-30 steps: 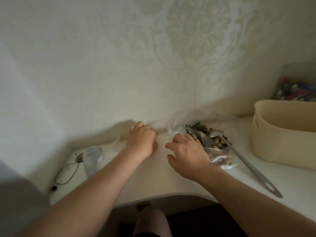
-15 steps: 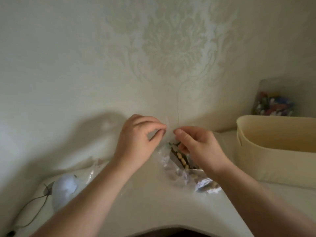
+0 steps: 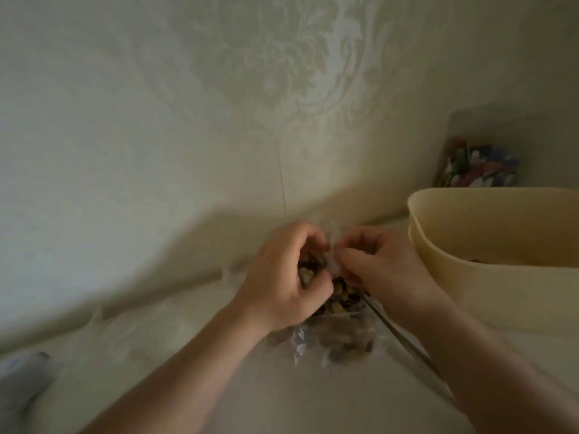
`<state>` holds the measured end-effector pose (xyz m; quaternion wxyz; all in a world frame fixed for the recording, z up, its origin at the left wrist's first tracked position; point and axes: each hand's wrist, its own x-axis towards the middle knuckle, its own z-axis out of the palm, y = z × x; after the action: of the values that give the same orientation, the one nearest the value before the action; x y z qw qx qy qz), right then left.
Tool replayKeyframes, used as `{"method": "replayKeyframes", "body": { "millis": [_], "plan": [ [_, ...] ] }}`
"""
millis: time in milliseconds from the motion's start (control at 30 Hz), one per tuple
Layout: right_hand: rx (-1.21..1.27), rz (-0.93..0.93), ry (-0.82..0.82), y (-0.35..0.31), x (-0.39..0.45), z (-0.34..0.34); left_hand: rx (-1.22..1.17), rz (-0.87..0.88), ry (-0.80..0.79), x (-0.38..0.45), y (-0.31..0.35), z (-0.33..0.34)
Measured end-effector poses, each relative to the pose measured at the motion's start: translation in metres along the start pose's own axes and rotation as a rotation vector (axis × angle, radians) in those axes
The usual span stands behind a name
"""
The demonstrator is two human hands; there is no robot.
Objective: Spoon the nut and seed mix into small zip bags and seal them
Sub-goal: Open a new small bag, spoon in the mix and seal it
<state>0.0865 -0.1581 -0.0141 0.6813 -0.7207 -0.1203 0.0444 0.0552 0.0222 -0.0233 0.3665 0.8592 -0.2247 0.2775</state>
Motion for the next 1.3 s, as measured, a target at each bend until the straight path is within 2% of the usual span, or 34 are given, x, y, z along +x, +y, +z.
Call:
{"method": "replayKeyframes", "body": {
  "millis": [100,267,400,500,633,733,833,967,1133,1200,1300],
  "plan": [
    [-0.132,-0.053,-0.01,-0.003,-0.008,0.001,-0.202,-0.146,0.033,-0.004,0.007,0.004],
    [-0.271,-0.108,0.0,0.002,-0.015,0.006,-0.156,-0.308,0.111,-0.012,0.003,0.013],
    [-0.37,-0.18,0.137,0.011,-0.013,0.007,-0.117,-0.308,0.228,-0.015,0.004,0.013],
    [-0.337,-0.191,0.195,0.009,-0.014,0.004,-0.072,-0.286,0.322,-0.015,0.0,0.007],
    [-0.227,-0.258,0.042,0.007,-0.019,0.008,-0.125,-0.264,0.194,-0.021,0.003,0.006],
    [-0.332,-0.329,-0.027,0.01,-0.023,0.01,-0.137,-0.225,0.119,-0.025,0.011,0.009],
    [-0.41,-0.402,-0.013,0.015,-0.02,0.005,-0.243,-0.254,0.138,-0.024,0.012,0.01],
    [-0.712,-0.627,0.123,0.02,-0.013,-0.003,-0.225,-0.255,0.21,-0.024,0.012,0.003],
    [-0.596,-0.404,0.189,0.019,-0.018,-0.001,0.004,-0.094,0.282,-0.023,0.006,-0.006],
    [-0.492,-0.306,0.16,0.015,-0.018,0.001,0.088,0.01,0.213,-0.022,0.006,-0.009],
    [-0.287,-0.228,0.077,0.009,-0.022,0.005,0.264,0.116,-0.008,-0.022,0.003,-0.011]
  ]
}}
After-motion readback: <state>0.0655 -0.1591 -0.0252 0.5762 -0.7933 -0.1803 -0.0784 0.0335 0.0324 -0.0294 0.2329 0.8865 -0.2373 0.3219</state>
